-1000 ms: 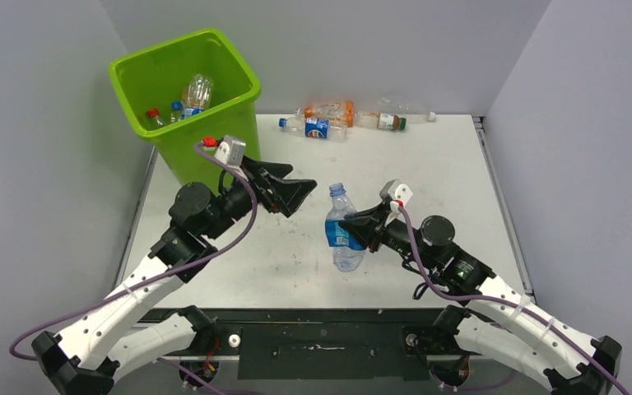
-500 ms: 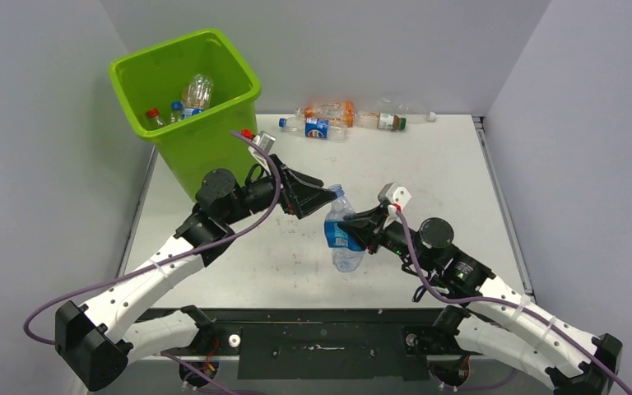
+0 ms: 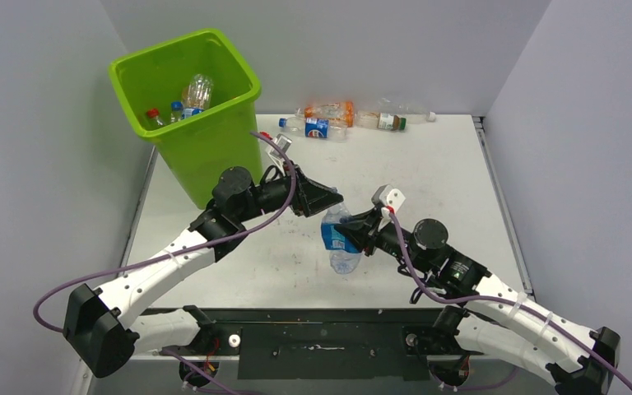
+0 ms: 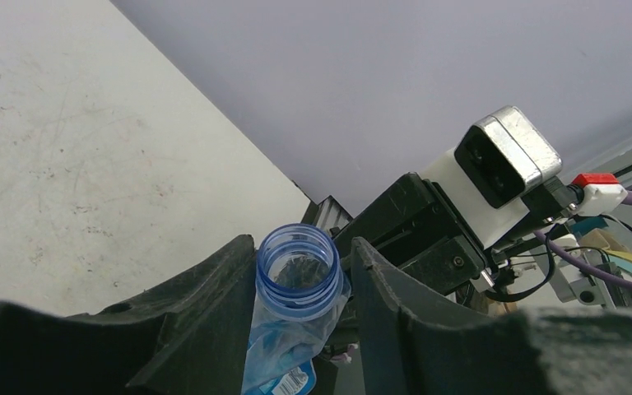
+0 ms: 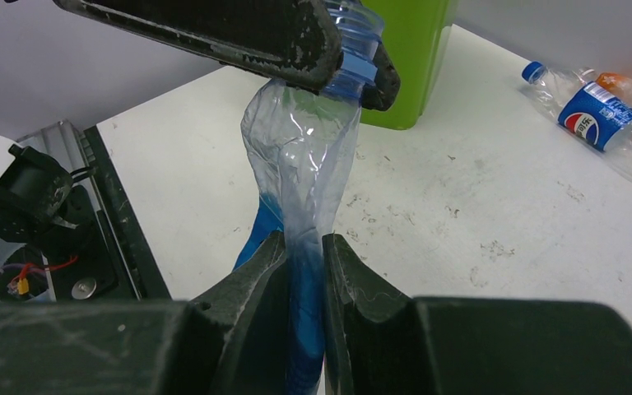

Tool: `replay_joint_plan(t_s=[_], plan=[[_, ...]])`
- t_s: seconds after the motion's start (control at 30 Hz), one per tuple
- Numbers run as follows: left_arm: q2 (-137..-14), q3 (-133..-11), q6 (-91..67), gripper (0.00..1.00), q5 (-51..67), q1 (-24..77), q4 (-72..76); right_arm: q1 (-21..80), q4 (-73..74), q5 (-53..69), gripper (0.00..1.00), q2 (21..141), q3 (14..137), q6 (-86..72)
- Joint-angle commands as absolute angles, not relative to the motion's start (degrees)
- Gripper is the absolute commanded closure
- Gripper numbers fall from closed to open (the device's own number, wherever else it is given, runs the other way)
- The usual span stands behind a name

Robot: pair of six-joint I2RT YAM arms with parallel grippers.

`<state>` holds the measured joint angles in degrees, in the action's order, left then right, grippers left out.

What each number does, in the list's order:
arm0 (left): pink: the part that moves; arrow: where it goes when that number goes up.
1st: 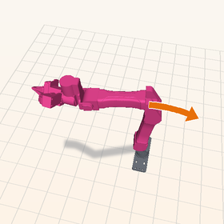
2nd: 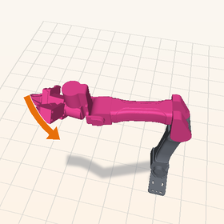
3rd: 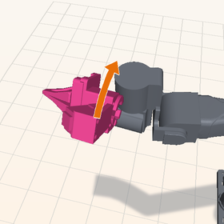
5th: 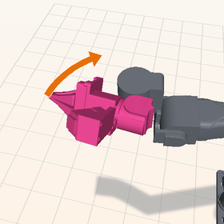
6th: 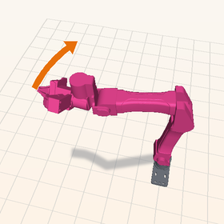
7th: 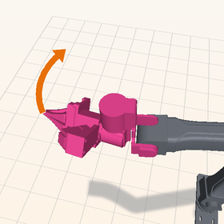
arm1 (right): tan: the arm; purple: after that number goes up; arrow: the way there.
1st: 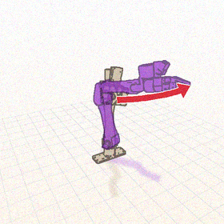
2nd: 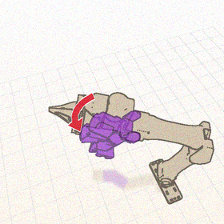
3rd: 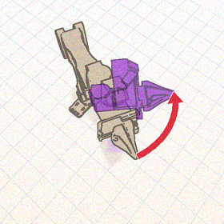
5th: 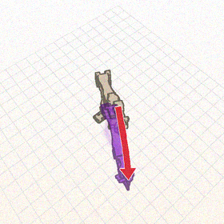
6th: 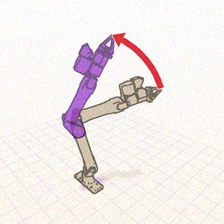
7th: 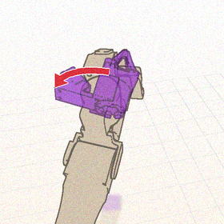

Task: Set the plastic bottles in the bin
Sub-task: Place the plastic bottle in the trash bin.

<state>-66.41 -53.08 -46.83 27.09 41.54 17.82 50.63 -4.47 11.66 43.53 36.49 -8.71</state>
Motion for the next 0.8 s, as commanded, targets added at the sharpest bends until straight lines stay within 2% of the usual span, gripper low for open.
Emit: replay_joint_plan(t_s=[0.0, 0.03, 0.07, 0.13, 0.17, 0.2, 0.23, 0.3, 0.33, 0.37, 0.47, 0.77], plan=[[-66.46, -55.47, -46.96, 0.60, 28.33, 42.05, 20.04, 51.39, -8.26, 9.58, 0.95, 43.59, 37.09, -7.64], [-66.52, -55.44, -46.83, 0.63, 28.39, 42.27, 19.96, 51.38, -8.27, 9.44, 0.95, 43.67, 37.01, -7.60], [-66.63, -55.41, -46.44, 0.70, 28.39, 42.41, 20.02, 51.47, -8.26, 9.27, 0.95, 43.72, 37.00, -7.64], [-66.67, -55.34, -45.61, 0.92, 28.43, 42.84, 19.76, 51.60, -8.35, 8.91, 0.95, 43.92, 36.96, -7.69], [-66.70, -55.42, -45.22, 1.00, 28.41, 42.96, 19.31, 51.67, -8.23, 8.65, 0.94, 44.06, 37.08, -7.90], [-66.71, -55.53, -44.72, 1.00, 28.38, 43.01, 18.83, 51.68, -7.84, 8.35, 0.88, 44.22, 37.34, -8.28], [-66.54, -55.72, -44.00, 1.00, 28.21, 43.05, 18.12, 51.68, -7.20, 8.21, 0.72, 44.47, 37.80, -8.79], [-65.55, -56.51, -41.06, 1.00, 26.61, 42.65, 15.10, 51.73, -4.97, 8.26, 0.33, 45.12, 39.28, -10.05], [-64.87, -57.15, -39.08, 1.00, 25.61, 42.34, 13.04, 51.71, -3.06, 8.18, 0.22, 45.52, 40.07, -10.86], [-64.13, -57.72, -37.51, 1.00, 24.83, 41.83, 11.26, 51.67, -1.55, 8.28, 0.17, 45.79, 40.72, -11.31], [-62.27, -59.09, -35.53, 1.00, 24.49, 39.74, 9.09, 51.72, 1.20, 9.76, 0.12, 45.84, 41.10, -12.58], [-60.72, -59.42, -36.78, 1.00, 24.84, 38.80, 10.81, 51.66, -6.25, 8.63, 0.12, 45.36, 36.31, -18.32]])
